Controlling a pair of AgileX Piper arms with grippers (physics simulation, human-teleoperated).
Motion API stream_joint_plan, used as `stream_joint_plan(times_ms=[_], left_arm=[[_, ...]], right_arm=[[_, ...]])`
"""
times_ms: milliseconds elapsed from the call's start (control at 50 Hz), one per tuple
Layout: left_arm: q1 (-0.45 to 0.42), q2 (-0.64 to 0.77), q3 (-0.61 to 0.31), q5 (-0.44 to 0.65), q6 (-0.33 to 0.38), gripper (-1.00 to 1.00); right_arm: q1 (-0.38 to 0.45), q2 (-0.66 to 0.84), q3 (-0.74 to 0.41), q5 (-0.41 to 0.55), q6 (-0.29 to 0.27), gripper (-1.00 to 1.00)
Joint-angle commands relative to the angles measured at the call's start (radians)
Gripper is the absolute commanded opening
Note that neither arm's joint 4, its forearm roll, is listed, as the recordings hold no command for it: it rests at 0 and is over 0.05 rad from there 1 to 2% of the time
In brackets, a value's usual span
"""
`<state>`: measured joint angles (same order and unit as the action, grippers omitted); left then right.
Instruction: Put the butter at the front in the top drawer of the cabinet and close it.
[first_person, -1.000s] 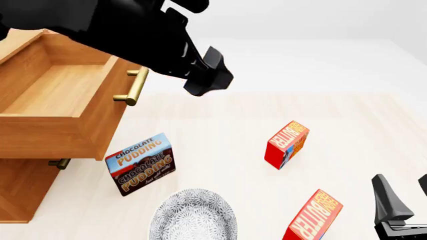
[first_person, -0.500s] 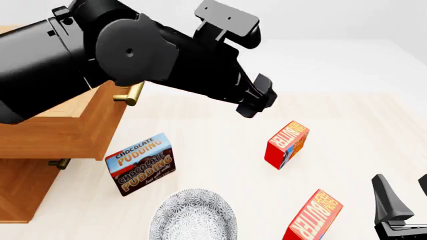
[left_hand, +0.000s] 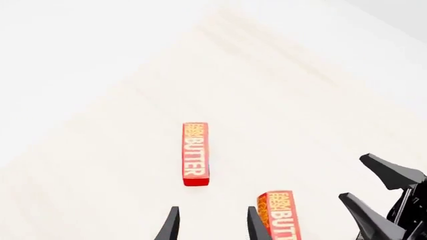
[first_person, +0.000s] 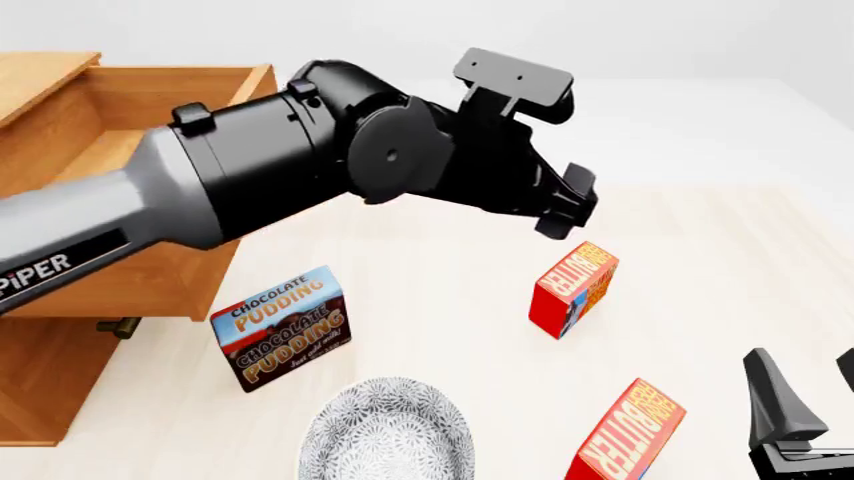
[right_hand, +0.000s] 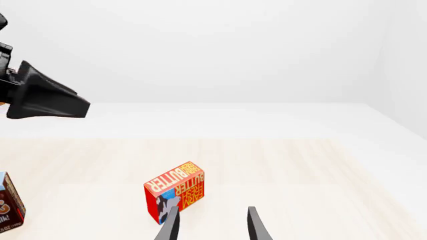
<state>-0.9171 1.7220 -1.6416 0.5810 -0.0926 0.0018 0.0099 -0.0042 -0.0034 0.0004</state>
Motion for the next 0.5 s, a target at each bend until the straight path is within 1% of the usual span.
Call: stream_joint_plan(times_ms=[20,320,500], left_arm=[[0.017,0.081,-0.053,-0.021,-0.027,1.00],[0.026,0.195,-0.130,-0.026,-0.059,1.00],[0.038,0.249,-0.169,-0.021,-0.066,1.00]], right_arm=[[0.000,-0.001,0.001,-0.001,0.000,1.00],[0.000,-0.001,0.001,-0.001,0.000,1.00],[0.000,-0.001,0.001,-0.001,0.000,1.00]])
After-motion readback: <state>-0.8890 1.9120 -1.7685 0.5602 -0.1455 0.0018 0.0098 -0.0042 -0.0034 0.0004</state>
